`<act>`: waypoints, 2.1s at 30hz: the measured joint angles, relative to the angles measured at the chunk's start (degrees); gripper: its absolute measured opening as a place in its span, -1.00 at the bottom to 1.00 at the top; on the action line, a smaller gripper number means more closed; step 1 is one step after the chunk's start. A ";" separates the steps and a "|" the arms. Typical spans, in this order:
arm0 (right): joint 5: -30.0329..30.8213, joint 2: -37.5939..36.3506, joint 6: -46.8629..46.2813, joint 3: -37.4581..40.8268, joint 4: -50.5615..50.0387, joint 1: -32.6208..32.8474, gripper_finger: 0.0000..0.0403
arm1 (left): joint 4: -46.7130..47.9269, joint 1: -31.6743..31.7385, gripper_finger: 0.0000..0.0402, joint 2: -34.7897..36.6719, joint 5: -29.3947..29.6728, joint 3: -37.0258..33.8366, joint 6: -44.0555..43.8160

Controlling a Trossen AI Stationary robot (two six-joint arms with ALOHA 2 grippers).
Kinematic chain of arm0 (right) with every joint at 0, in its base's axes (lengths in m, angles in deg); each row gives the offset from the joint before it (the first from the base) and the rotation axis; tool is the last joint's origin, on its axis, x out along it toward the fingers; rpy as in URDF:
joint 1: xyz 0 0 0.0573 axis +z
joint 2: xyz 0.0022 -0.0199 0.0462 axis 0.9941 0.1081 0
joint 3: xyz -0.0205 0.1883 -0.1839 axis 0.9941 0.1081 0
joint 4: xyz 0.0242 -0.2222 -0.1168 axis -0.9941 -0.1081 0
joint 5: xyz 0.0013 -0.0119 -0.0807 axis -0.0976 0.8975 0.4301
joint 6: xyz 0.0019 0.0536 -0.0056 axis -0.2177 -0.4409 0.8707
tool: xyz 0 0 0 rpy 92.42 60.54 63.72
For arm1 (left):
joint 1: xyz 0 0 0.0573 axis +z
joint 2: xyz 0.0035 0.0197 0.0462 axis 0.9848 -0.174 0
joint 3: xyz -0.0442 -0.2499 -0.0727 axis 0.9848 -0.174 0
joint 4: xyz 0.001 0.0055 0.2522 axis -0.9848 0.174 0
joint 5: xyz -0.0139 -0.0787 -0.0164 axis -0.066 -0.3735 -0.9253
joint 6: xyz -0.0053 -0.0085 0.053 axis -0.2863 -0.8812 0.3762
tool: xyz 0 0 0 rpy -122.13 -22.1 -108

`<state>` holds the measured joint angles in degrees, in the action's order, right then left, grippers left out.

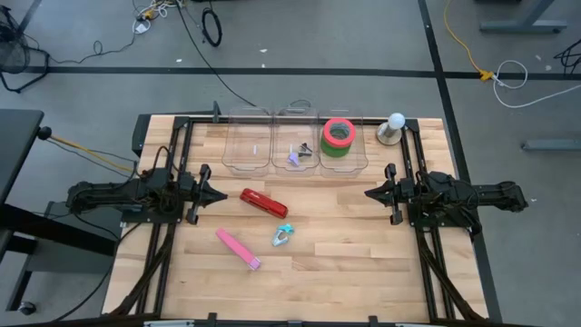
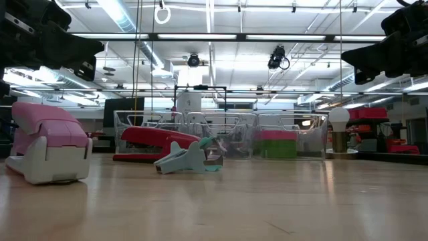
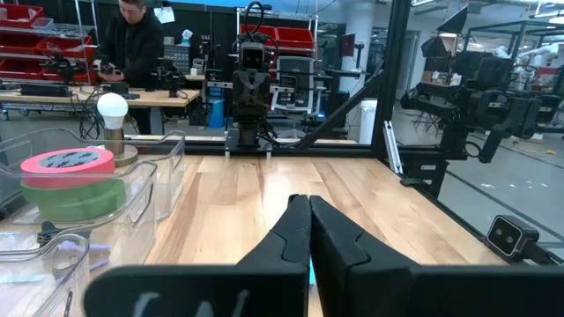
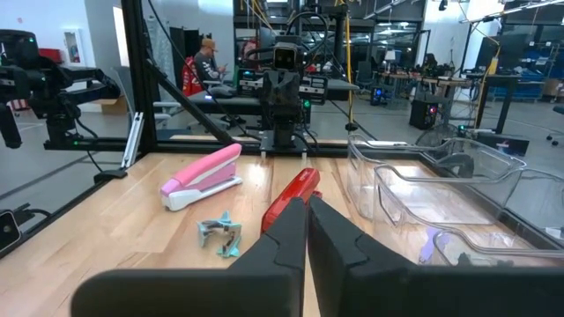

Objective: Pick and place Stapler, Stapler remover, tape
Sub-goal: Put the pink stapler into the left transparent bin

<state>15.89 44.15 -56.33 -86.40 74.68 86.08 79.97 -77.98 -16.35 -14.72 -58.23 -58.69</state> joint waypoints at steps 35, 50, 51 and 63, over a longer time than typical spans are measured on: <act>0.00 0.00 0.00 0.00 0.00 0.02 -0.91 | -1.78 0.02 -0.99 0.02 0.13 0.00 -6.38; 0.00 0.00 0.00 0.00 0.00 0.02 -0.91 | -5.19 0.01 -0.99 0.00 -1.72 5.00 -10.65; 0.00 0.00 0.00 0.00 0.00 0.01 -0.91 | -4.75 0.02 -0.99 0.00 -1.64 6.14 -10.18; 0.00 0.00 0.00 0.00 0.00 0.02 -0.91 | 7.11 0.00 -0.99 -1.32 6.97 22.43 -6.80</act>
<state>15.89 44.15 -56.33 -86.40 74.68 86.10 87.09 -77.98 -17.67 -7.75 -35.80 -65.49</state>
